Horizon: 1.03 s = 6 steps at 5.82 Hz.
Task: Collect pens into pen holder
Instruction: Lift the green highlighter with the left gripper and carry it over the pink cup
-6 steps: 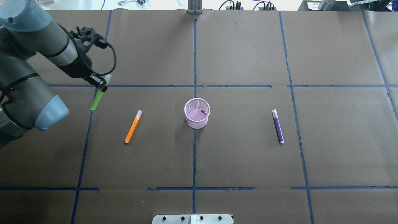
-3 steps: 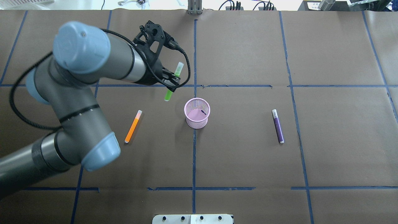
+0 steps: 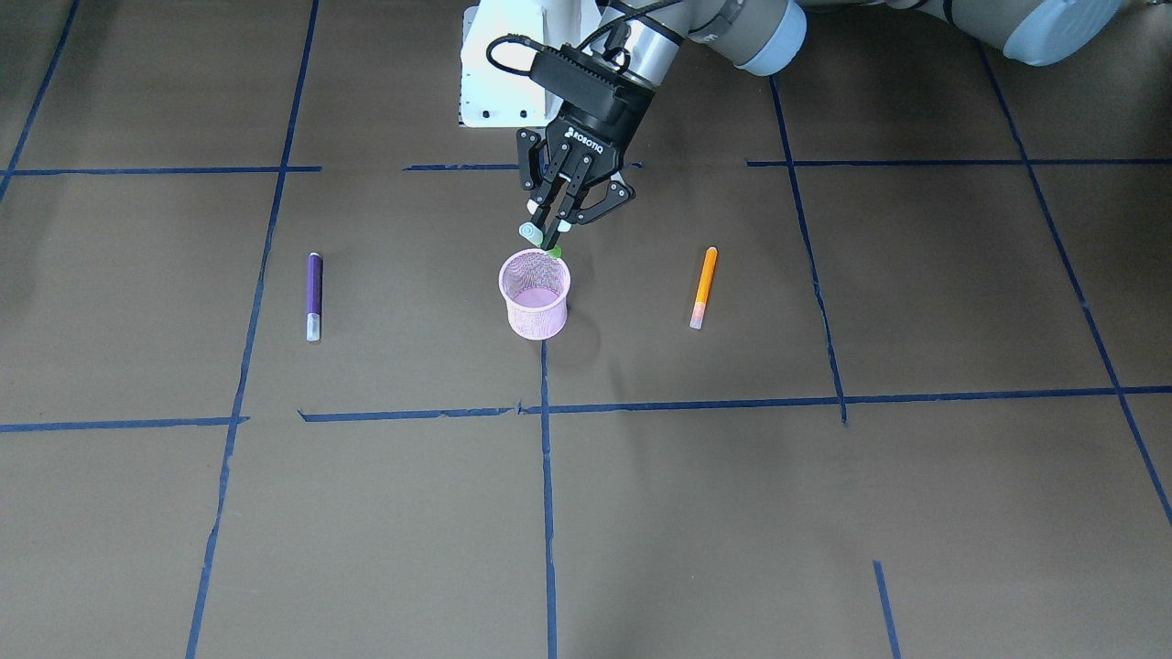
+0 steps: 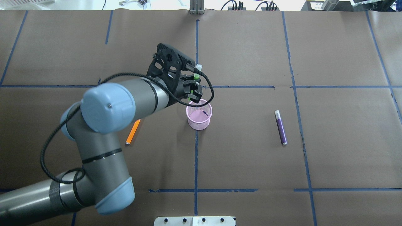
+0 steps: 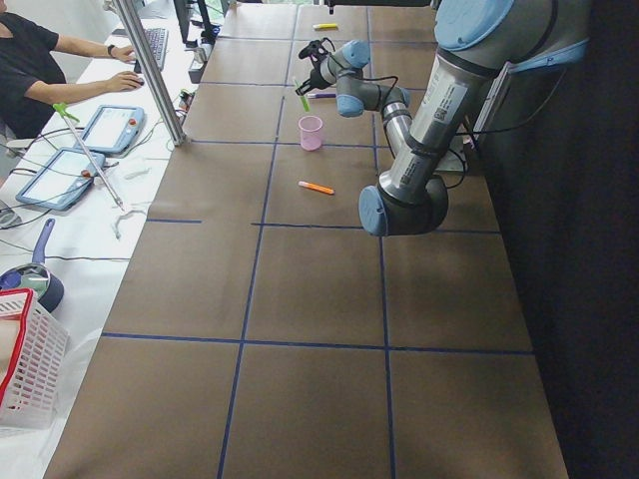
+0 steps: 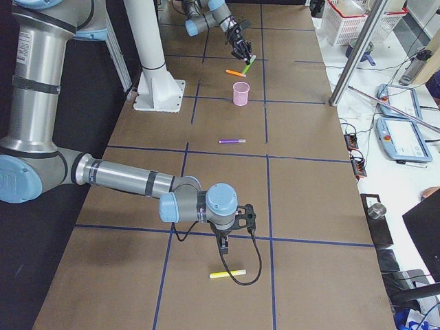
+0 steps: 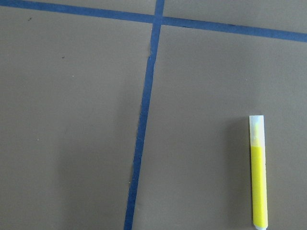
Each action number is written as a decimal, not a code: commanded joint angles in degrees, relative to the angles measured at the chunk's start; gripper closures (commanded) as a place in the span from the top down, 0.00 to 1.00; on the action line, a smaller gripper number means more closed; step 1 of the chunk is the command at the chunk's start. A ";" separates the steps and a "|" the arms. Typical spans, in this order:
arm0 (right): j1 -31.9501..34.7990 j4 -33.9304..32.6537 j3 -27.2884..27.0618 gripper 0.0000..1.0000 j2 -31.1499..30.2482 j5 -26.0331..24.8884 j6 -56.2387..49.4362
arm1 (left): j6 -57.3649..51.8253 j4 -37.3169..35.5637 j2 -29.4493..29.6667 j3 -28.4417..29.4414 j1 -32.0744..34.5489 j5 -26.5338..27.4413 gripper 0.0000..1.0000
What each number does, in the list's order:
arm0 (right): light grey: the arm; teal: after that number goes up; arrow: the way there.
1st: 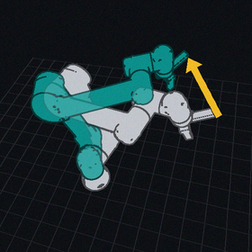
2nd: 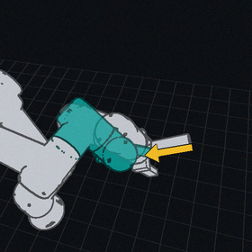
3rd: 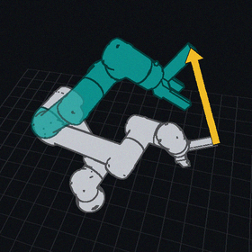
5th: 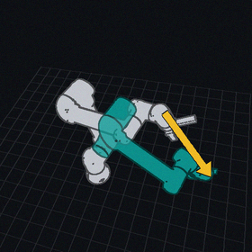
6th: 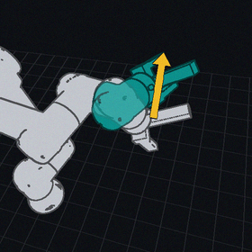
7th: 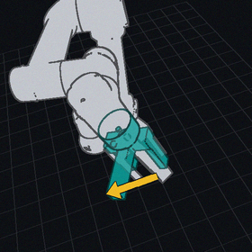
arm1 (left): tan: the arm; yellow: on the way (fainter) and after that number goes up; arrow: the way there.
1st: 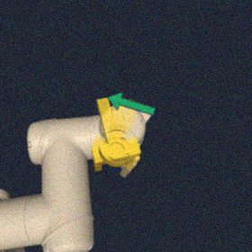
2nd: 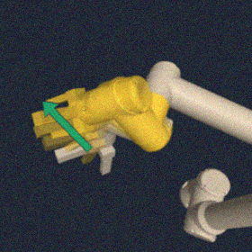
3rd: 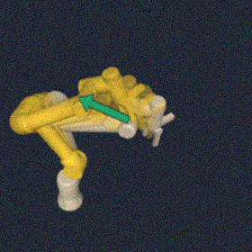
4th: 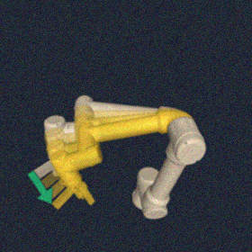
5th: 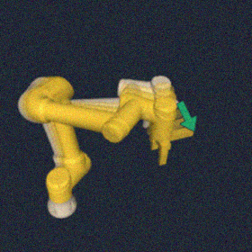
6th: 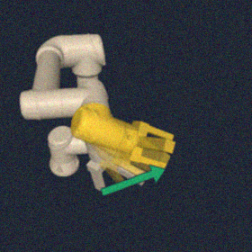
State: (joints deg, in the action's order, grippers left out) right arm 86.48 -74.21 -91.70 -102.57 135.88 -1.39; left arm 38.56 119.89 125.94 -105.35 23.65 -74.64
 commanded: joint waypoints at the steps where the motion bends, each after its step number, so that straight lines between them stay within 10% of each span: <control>1: 0.00 0.03 0.29 1.00 0.00 0.00 -0.02 | 0.02 0.52 -1.22 0.85 -4.75 8.80 0.00; 6: 0.00 0.03 1.00 1.00 0.09 0.00 -0.02 | 1.86 4.63 0.70 7.59 -6.16 12.04 0.09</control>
State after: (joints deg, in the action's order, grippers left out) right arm 86.48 -74.18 -90.78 -102.48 135.88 -1.41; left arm 39.89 122.63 125.95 -100.05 17.95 -64.32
